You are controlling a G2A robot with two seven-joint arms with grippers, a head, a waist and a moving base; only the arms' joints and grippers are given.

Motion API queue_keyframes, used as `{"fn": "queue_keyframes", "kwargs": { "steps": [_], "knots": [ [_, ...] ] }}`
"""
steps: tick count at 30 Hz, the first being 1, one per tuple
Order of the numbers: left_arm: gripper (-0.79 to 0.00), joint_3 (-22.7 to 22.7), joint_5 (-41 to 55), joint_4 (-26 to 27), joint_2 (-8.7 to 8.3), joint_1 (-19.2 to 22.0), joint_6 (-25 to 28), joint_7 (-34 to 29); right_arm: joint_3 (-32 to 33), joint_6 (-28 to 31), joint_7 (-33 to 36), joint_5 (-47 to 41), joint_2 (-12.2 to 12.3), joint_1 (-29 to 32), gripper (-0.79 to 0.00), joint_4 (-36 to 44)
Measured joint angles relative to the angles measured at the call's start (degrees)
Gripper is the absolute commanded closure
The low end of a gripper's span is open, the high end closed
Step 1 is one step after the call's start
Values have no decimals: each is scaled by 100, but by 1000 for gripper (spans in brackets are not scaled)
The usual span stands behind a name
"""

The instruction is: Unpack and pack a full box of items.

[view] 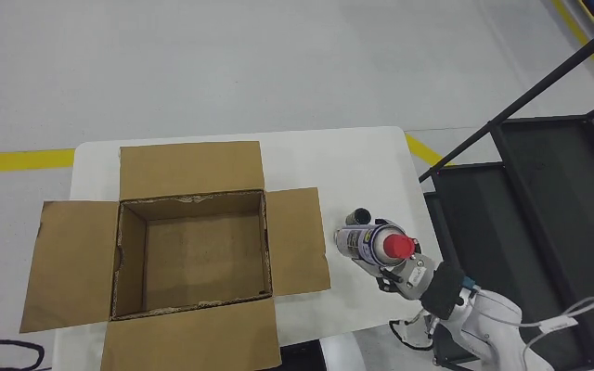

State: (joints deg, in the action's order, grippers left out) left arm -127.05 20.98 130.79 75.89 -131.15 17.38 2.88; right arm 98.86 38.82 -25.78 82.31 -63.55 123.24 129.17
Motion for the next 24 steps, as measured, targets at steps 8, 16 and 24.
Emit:
{"fn": "queue_keyframes", "kwargs": {
  "steps": [8,16,24],
  "knots": [
    [-785,0,0,0,0,0,0,0,-431,-36,1099,-199,4,-75,0,549],
    [-785,0,0,0,0,0,0,0,-1268,-365,2380,-474,-20,-976,0,548],
    [-785,0,0,0,0,0,0,0,-1646,-607,3403,-1064,-37,-1727,0,545]
  ]
}}
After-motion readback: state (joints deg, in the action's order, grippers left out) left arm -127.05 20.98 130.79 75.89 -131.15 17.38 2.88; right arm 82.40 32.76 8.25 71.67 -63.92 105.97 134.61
